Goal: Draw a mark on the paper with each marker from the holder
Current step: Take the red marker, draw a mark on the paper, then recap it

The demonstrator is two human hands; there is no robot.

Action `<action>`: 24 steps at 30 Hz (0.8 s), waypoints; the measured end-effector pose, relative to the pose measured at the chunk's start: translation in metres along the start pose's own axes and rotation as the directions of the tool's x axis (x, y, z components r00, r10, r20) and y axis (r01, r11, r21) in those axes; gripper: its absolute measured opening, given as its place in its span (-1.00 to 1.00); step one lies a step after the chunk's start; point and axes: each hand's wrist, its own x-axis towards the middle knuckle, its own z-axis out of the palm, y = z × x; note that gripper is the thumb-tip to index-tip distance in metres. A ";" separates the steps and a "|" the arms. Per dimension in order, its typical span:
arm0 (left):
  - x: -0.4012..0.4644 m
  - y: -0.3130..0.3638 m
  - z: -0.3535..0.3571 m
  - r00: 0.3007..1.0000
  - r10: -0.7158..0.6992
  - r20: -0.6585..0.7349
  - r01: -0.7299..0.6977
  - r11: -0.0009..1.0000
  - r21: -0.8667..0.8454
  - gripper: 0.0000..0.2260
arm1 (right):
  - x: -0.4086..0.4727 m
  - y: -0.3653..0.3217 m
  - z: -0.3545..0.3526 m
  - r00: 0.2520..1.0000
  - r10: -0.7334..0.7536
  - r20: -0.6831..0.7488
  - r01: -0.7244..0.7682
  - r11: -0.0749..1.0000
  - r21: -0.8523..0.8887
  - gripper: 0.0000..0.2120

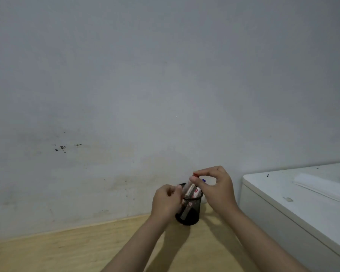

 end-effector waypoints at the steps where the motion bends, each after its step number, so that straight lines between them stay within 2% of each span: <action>1: -0.010 0.009 -0.006 0.992 -0.100 0.082 0.112 0.981 -0.156 -0.76 | -0.013 -0.010 -0.004 0.999 -0.038 0.023 0.037 0.999 0.026 -0.79; 2: -0.021 0.016 -0.013 0.971 -0.163 0.175 0.208 0.938 -0.278 -0.75 | -0.027 -0.019 -0.007 0.996 -0.069 0.050 0.067 0.997 0.047 -0.77; 4: -0.042 0.028 -0.029 0.934 -0.201 0.295 0.319 0.842 -0.436 -0.76 | -0.053 -0.034 -0.011 0.988 -0.112 0.102 0.104 0.992 0.076 -0.75; 6: -0.062 0.036 -0.044 0.916 -0.211 0.341 0.371 0.766 -0.524 -0.82 | -0.077 -0.046 -0.012 0.980 -0.126 0.153 0.111 0.988 0.104 -0.78; 8: -0.080 0.041 -0.056 0.920 -0.208 0.334 0.370 0.743 -0.558 -0.90 | -0.095 -0.056 -0.014 0.964 -0.122 0.234 0.094 0.988 0.126 -0.76; 11: -0.106 0.043 -0.078 0.954 -0.172 0.244 0.282 0.791 -0.543 -0.95 | -0.112 -0.071 -0.014 0.956 -0.102 0.275 0.047 0.978 0.202 -0.74; 14: -0.131 0.041 -0.100 0.976 -0.083 0.203 0.171 0.866 -0.470 -0.88 | -0.119 -0.092 -0.006 0.980 0.019 0.197 -0.073 0.960 0.269 -0.84; 17: -0.158 0.040 -0.115 0.980 0.011 0.198 0.063 0.929 -0.364 -0.84 | -0.128 -0.111 0.003 0.959 0.133 0.249 -0.205 0.935 0.289 -0.91; 20: -0.179 0.036 -0.124 0.987 0.086 0.135 -0.037 0.945 -0.325 -0.86 | -0.138 -0.124 0.012 0.942 0.165 0.291 -0.239 0.940 0.242 -0.74; 24: -0.197 0.028 -0.141 0.994 0.072 0.082 -0.054 0.978 -0.204 -0.82 | -0.147 -0.134 0.018 0.971 0.145 0.190 -0.204 0.918 0.341 -0.69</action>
